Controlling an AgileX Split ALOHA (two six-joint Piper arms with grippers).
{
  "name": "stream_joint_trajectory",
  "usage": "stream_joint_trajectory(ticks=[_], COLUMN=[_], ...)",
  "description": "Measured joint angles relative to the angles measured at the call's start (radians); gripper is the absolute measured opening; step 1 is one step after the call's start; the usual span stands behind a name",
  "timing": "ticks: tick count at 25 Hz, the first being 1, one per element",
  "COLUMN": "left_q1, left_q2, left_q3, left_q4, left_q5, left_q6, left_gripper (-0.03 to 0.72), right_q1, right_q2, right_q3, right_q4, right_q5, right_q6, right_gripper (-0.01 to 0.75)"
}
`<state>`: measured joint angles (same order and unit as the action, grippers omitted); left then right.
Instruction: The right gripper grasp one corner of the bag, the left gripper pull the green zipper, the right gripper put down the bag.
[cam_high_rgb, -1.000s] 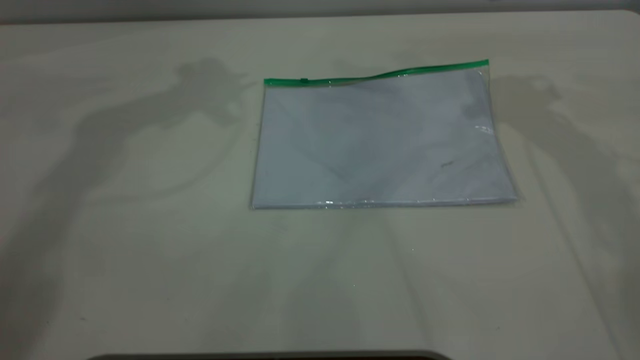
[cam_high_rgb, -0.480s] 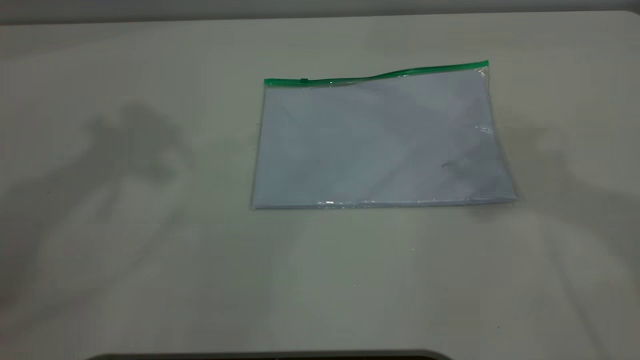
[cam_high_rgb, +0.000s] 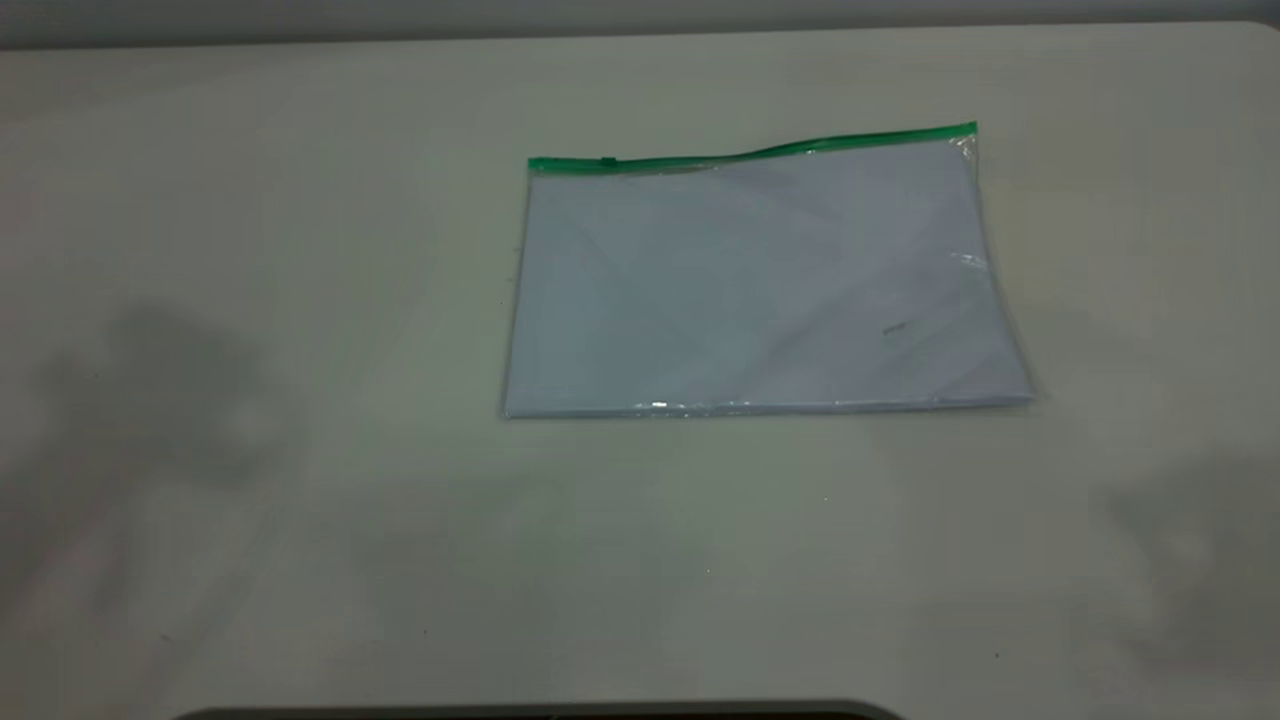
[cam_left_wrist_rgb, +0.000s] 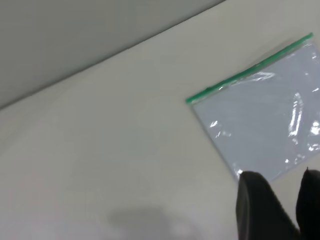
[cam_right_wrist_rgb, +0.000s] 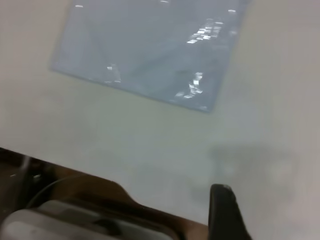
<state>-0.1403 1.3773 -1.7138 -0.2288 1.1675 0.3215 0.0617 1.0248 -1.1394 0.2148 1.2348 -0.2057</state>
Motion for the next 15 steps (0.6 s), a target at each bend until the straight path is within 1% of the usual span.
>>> stream_joint_trajectory(ticks=[6,10,13,15], left_q1=[0.0,0.0,0.0,0.0], left_q2=[-0.2,-0.316,-0.406,-0.46], left_q3=[0.265,0.5,0.663,0.765], left_q4=[0.061,0.073,0.073,0.074], left_q5=[0.0,0.0,0.0,0.0], left_q6=[-0.027,-0.054,-0.085,-0.104], left_gripper=[0.252,0.255,0.282,0.322], right_q1=[0.0,0.0,0.0,0.0], right_q2=[-0.264,-0.378,-0.446,-0.483], right_q3=[0.261,0.44,0.56,0.628], right_q4=[-0.05,-0.092,-0.101,-0.103], right_q5=[0.0,-0.025,-0.064,-0.098], right_q6=[0.022,0.056,0.081,0.117], right_gripper=[0.488,0.488,0.488,0.488])
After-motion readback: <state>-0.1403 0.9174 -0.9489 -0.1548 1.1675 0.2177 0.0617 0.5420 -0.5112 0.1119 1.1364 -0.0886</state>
